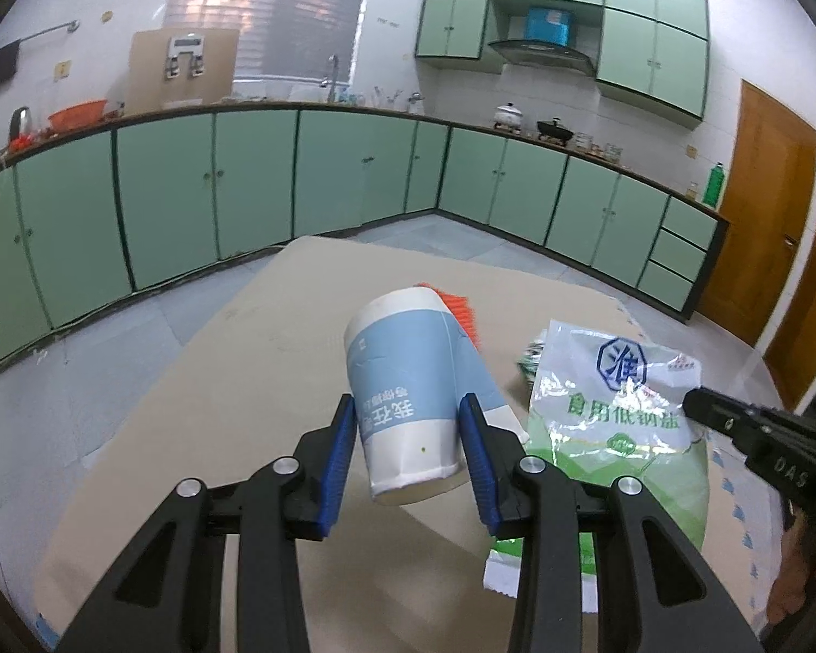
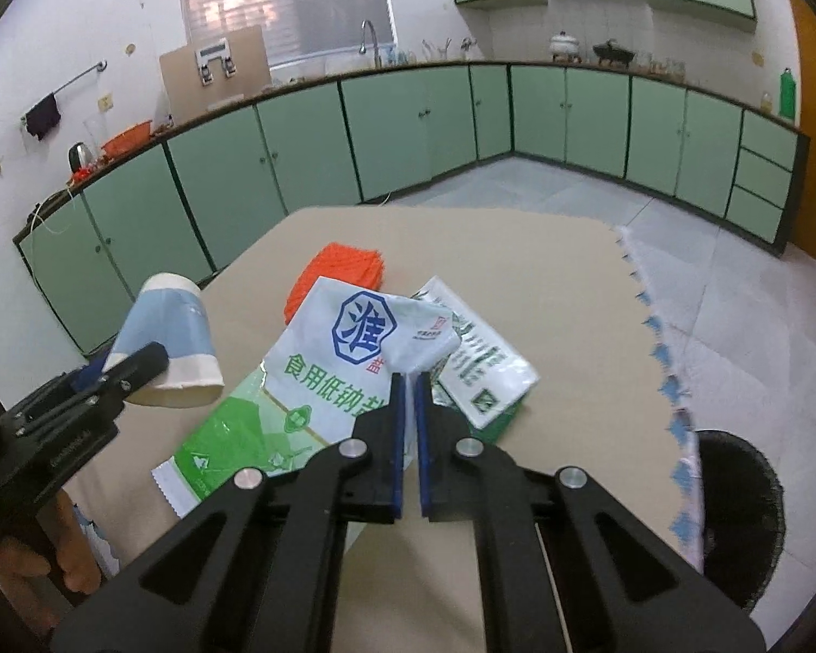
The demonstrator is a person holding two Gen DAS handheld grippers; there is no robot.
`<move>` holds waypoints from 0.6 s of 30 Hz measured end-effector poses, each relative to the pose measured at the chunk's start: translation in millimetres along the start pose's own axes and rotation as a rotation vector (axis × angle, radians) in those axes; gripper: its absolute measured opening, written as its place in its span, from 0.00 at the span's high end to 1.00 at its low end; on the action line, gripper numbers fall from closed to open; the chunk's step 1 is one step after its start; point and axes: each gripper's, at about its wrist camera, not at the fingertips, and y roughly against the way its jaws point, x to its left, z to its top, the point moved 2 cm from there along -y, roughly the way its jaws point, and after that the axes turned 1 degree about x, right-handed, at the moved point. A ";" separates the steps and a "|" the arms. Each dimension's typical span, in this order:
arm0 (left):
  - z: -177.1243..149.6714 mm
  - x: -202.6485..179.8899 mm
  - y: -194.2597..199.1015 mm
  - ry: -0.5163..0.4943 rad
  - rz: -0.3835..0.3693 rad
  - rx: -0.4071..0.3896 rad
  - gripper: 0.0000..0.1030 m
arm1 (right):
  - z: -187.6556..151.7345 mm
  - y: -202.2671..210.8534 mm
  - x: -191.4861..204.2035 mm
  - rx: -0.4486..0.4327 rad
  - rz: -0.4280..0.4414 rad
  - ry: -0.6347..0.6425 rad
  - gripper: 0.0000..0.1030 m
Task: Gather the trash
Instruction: 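Carry the paper cup and salt bag over the black bin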
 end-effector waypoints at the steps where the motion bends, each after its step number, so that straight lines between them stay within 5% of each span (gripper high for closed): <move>1: 0.4 -6.7 1.7 -0.008 -0.012 -0.001 0.63 | 0.0 6.2 -3.8 -0.007 -0.009 -0.001 0.97; 18: 2.6 -177.0 4.9 -0.181 -0.302 -0.004 0.63 | -29.4 111.0 -147.7 -0.102 -0.323 -0.129 0.97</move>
